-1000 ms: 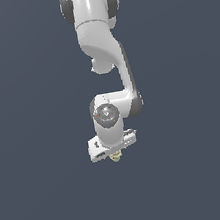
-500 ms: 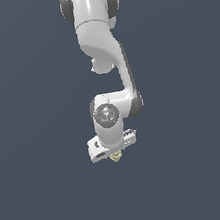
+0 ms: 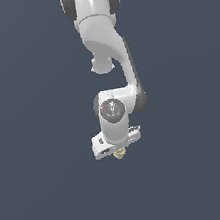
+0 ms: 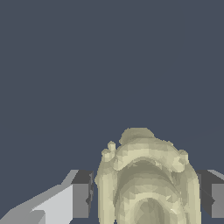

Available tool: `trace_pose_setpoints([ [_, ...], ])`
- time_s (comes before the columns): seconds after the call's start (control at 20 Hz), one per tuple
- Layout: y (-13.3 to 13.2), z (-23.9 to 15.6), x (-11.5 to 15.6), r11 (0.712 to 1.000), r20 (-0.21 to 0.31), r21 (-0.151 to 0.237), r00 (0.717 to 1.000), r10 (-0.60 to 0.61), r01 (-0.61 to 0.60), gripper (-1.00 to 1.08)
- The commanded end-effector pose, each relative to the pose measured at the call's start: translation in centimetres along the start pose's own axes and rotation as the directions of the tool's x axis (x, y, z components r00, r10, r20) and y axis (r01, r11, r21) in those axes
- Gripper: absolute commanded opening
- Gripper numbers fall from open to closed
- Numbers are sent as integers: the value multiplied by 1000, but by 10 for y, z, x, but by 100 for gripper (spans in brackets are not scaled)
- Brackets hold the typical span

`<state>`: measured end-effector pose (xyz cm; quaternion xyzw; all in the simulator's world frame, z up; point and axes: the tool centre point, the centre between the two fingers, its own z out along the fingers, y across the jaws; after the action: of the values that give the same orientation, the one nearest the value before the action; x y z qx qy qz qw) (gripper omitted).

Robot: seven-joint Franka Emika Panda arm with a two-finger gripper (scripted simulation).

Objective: Pick up the object and move it to a goal position.

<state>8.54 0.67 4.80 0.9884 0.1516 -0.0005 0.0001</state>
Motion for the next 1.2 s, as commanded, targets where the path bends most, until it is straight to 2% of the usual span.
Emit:
trace_pose_setpoints([
  [0.0,-15,-8,0,1000,-1,0,1000,-2,2,-100],
  [0.8,-179,-93,2,1000,-1,-1,1000,-2,2,-100],
  [0.95,-202,-105,3,1000,-1,-1,1000,-2,2,-100],
  [1.15,-221,-115,4,1000,-1,-1,1000,-1,1,-100],
])
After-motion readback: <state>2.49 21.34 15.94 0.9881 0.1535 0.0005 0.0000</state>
